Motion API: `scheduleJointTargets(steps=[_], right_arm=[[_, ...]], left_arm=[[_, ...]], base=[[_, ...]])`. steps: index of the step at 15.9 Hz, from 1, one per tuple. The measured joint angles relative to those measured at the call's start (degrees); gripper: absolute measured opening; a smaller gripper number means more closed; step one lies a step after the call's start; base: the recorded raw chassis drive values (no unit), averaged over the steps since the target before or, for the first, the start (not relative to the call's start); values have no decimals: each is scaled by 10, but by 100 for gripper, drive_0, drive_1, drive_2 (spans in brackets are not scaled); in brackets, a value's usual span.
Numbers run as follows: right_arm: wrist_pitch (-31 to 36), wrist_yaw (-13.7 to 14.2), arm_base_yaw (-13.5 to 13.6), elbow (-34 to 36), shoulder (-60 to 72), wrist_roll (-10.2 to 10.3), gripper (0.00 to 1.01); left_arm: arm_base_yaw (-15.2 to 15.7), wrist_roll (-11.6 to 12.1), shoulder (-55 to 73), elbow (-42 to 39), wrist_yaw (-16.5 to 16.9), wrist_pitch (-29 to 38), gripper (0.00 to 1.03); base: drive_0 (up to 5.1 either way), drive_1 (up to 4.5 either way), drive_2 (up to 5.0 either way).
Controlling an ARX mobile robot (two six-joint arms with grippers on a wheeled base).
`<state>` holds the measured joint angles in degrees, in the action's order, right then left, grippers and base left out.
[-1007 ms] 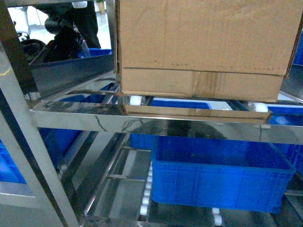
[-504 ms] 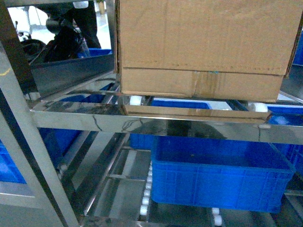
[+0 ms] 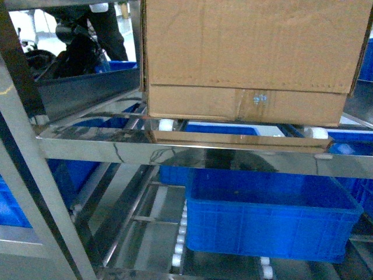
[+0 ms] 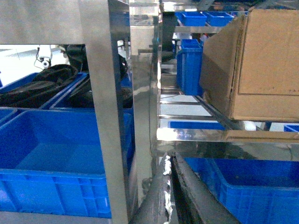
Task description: Sort boxes to right shelf from conveyor
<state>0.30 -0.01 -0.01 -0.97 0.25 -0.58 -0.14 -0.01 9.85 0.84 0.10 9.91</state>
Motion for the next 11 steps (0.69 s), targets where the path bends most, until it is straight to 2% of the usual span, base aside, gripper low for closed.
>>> scheduleJointTargets(steps=[1, 2, 6, 7, 11], right_arm=[[-9, 0, 0, 1, 1, 0, 2], [-2, 0, 0, 1, 0, 0, 2], [-6, 0, 0, 1, 0, 0, 2], [-6, 0, 0, 1, 0, 0, 7], [-6, 0, 0, 1, 0, 0, 62]], left_arm=[[0, 0, -57, 0, -1, -87, 2], [0, 0, -93, 0, -1, -93, 2], [0, 0, -92, 0, -1, -101, 2], [0, 0, -92, 0, -1, -102, 10], [0, 0, -92, 0, -1, -101, 65]], base=[[0, 0, 0], [0, 0, 0], [0, 0, 0], [0, 0, 0], [0, 0, 0]])
